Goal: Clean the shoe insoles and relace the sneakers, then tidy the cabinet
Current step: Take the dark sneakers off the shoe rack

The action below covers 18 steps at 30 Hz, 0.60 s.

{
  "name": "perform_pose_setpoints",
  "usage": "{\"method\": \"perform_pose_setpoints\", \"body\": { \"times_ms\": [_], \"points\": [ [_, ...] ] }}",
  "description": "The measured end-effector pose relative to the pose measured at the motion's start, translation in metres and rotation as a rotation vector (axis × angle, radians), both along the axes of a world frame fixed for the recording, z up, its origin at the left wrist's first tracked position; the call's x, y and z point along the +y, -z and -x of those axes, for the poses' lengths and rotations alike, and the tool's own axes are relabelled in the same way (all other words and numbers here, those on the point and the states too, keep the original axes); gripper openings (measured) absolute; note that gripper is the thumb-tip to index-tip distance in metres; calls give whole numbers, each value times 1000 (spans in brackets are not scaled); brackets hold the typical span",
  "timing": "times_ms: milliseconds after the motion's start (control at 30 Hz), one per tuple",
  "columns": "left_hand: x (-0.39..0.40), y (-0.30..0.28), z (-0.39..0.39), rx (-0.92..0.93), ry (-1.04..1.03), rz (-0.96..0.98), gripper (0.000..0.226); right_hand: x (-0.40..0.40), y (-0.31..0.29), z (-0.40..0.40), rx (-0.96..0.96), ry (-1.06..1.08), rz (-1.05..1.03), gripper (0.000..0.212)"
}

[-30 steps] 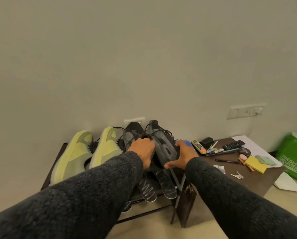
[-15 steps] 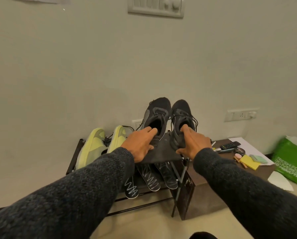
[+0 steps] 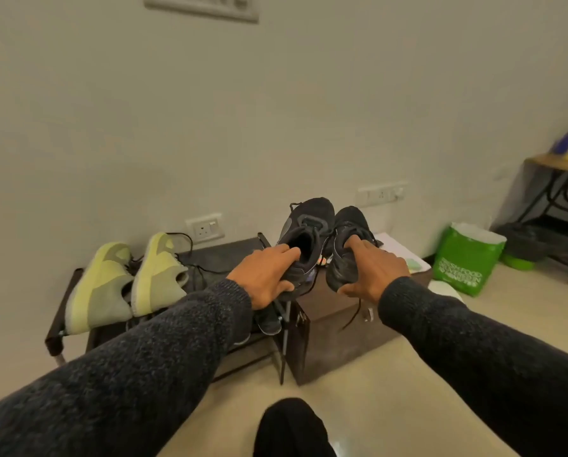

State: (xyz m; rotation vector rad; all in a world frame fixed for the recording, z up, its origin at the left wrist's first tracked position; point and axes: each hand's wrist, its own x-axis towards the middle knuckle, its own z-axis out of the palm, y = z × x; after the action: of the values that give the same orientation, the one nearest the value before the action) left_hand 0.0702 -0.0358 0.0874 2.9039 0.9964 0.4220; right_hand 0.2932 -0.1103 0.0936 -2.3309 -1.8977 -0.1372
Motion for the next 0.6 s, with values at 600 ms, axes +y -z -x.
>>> {"method": "perform_pose_setpoints", "body": {
  "times_ms": [600],
  "points": [
    [-3, 223, -138, 305, -20, 824, 44, -20, 234, -111, 431, 116, 606, 77]
  ]
}}
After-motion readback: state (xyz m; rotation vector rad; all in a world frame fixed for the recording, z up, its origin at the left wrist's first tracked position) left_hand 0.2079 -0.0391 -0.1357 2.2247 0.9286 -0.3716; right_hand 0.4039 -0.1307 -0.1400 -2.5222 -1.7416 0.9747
